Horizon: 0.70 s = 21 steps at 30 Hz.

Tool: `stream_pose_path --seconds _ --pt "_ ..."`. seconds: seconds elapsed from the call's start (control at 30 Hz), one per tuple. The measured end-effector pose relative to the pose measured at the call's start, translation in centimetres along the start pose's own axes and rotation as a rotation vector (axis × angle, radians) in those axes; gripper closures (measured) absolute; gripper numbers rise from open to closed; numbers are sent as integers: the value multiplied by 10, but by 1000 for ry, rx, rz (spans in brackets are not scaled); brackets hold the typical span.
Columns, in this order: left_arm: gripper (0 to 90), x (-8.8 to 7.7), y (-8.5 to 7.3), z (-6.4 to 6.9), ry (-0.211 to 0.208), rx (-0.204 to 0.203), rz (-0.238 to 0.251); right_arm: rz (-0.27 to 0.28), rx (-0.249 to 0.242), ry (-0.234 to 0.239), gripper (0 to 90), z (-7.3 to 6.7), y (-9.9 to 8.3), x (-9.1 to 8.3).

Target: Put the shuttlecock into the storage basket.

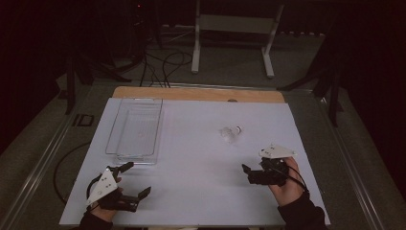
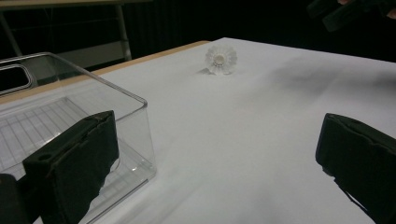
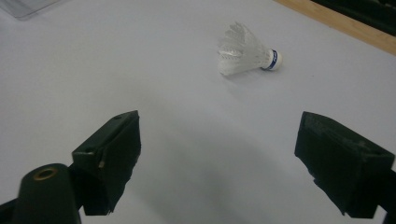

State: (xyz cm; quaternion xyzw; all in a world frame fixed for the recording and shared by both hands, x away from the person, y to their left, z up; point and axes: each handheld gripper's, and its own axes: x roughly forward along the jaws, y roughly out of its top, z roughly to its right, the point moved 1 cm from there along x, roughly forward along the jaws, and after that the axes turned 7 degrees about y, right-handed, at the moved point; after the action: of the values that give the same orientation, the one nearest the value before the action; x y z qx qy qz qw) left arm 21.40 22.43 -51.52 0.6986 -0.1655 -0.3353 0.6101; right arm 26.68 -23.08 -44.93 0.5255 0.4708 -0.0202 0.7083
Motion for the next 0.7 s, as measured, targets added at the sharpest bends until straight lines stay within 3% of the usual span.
stream_pose_path --seconds 0.03,0.07,0.23,0.27,0.4,0.7 --pt "1 0 0 0 -1 2 0 -9 -4 -1 154 0 1 1" --pt "1 0 0 0 -1 3 1 -70 -2 -24 154 -1 5 6" --pt "1 0 0 0 -2 3 0 -132 1 -38 125 -3 9 13" --pt "1 0 0 0 -3 3 0 -167 3 -30 112 -4 11 17" --pt "1 0 0 0 -2 7 -1 -225 -13 -21 94 -6 14 25" --pt "1 0 1 1 -2 9 1 -239 11 21 94 -7 19 32"
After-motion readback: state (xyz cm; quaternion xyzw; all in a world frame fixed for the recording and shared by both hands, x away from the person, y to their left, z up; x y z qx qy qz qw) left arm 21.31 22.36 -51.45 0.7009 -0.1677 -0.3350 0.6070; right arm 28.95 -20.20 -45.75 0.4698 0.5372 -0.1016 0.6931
